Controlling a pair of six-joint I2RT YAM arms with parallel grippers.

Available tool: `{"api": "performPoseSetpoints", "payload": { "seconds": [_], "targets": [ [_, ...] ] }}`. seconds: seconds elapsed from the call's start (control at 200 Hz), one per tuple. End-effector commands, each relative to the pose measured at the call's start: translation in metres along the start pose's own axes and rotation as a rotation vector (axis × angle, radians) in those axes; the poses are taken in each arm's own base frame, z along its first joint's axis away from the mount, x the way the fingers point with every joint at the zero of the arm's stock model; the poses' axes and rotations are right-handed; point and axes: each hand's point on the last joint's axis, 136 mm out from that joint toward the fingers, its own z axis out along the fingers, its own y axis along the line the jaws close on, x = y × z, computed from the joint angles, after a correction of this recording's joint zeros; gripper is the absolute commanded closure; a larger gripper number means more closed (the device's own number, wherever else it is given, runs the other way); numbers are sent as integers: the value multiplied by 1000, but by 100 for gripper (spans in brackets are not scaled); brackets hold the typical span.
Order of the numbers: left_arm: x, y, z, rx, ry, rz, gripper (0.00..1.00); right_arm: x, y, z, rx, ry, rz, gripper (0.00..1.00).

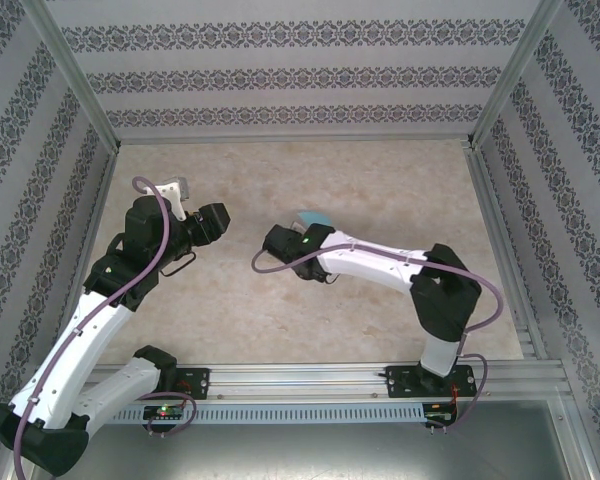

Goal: Fold a paper plane with a square sheet of paper (fold left side to right side)
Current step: Turn over the paper at the center of the table.

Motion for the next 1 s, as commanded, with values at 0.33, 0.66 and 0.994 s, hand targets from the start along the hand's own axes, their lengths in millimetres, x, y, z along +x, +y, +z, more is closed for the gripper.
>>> {"api": "performPoseSetpoints", "payload": {
  "seconds": [0.33, 0.66, 0.994],
  "targets": [
    [12, 10, 7, -27, 34, 6, 27, 17, 87, 4, -170, 83, -178, 66],
    [38, 7, 35, 24, 131, -94, 26, 30, 119, -58, -619, -53, 29, 15],
    [98, -20, 95, 225, 368, -266, 29, 29, 36, -72, -818, -337, 648, 2]
  ]
}}
